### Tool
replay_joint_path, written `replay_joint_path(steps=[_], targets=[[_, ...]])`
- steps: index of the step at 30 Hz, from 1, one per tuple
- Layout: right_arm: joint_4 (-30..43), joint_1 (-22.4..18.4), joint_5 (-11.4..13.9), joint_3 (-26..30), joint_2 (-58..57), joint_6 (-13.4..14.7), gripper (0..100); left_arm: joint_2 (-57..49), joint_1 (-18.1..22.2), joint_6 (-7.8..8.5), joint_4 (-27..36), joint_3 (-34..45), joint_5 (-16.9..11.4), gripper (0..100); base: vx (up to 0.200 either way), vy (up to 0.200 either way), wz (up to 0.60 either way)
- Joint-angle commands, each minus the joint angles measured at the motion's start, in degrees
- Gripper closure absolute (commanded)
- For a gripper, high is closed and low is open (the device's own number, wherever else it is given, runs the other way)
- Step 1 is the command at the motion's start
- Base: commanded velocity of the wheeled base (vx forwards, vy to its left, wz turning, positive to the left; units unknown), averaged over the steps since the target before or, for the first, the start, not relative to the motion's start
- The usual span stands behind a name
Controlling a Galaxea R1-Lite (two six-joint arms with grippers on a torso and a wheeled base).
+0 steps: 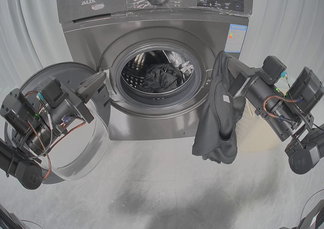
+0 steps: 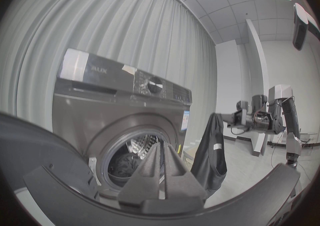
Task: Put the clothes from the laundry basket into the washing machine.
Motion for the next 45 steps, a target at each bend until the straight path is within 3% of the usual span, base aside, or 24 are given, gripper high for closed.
replay_joint_path(steps=[1, 6, 7, 10, 18, 21, 26, 45], targets=[[1.3, 0.9, 0.0, -3.9, 2.6, 0.0, 100, 4.4, 0.0, 0.08, -0.1, 1.7, 0.1, 100, 0.000, 0.000, 0.00], [3.5, 1.4, 0.0, -5.4, 2.7, 0.0, 100, 4.2, -0.1, 0.08, -0.1, 1.9, -0.3, 100, 0.000, 0.000, 0.00], [3.8, 1.4, 0.0, -6.0, 2.8, 0.0, 100, 4.2, -0.3, 0.08, -0.1, 1.9, -0.3, 0, 0.000, 0.000, 0.00], [4.6, 2.7, 0.0, -6.9, 3.1, 0.0, 100, 4.7, -0.7, -0.01, -0.1, 2.6, -0.4, 0, 0.000, 0.000, 0.00], [9.7, 6.5, -0.1, -13.8, 5.4, 0.0, 100, 10.9, -5.5, 2.36, -0.2, 8.8, -1.7, 0, 0.000, 0.000, 0.00], [9.8, 6.7, -0.2, -15.2, 6.5, -0.1, 100, 12.4, -7.0, 2.36, -0.2, 8.4, -1.7, 0, 0.000, 0.000, 0.00], [9.2, 6.8, -3.7, -17.0, 10.2, -0.2, 100, 17.7, -9.7, 2.45, -0.2, 5.0, -1.8, 0, 0.000, 0.000, 0.00], [9.4, 6.8, -4.6, -17.2, 10.9, -0.1, 100, 31.7, -12.8, 1.66, -0.3, -6.5, -0.5, 0, 0.000, 0.000, 0.00]])
